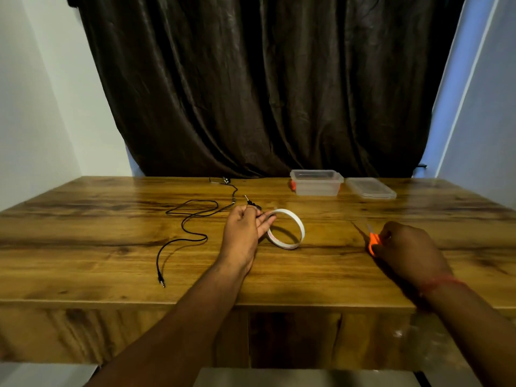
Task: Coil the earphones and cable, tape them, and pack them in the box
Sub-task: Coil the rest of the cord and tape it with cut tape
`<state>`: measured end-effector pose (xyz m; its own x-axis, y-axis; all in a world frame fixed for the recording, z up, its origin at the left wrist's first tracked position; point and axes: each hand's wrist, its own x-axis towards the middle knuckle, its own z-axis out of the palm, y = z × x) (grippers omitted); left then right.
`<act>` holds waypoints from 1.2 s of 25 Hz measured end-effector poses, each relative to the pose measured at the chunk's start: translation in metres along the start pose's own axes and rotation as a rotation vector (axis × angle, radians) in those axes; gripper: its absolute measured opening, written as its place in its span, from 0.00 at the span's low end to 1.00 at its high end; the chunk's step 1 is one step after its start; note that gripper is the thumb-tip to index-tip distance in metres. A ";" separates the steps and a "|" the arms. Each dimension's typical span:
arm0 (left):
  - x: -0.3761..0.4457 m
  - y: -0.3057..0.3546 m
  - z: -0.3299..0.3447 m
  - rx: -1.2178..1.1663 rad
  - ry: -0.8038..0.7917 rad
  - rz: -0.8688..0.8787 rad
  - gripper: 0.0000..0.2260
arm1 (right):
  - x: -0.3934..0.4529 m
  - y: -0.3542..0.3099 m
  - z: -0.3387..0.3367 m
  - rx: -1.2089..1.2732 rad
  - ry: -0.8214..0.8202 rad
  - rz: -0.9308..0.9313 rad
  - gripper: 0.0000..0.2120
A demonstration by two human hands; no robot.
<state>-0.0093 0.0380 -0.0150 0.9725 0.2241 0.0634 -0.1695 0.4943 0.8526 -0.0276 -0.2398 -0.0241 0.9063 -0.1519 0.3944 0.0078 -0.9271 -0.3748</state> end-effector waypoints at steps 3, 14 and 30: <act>-0.002 0.000 0.000 0.003 -0.001 0.005 0.07 | 0.025 -0.017 -0.004 -0.103 -0.197 0.090 0.09; -0.005 0.001 -0.001 0.015 -0.024 -0.004 0.06 | 0.050 -0.046 -0.005 -0.107 -0.453 0.186 0.13; -0.002 -0.004 -0.001 0.082 -0.059 0.007 0.07 | 0.006 -0.056 0.022 0.187 0.153 -0.437 0.14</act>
<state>-0.0111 0.0365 -0.0188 0.9795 0.1761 0.0978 -0.1648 0.4216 0.8917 -0.0130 -0.1815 -0.0191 0.7291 0.1752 0.6616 0.4610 -0.8402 -0.2856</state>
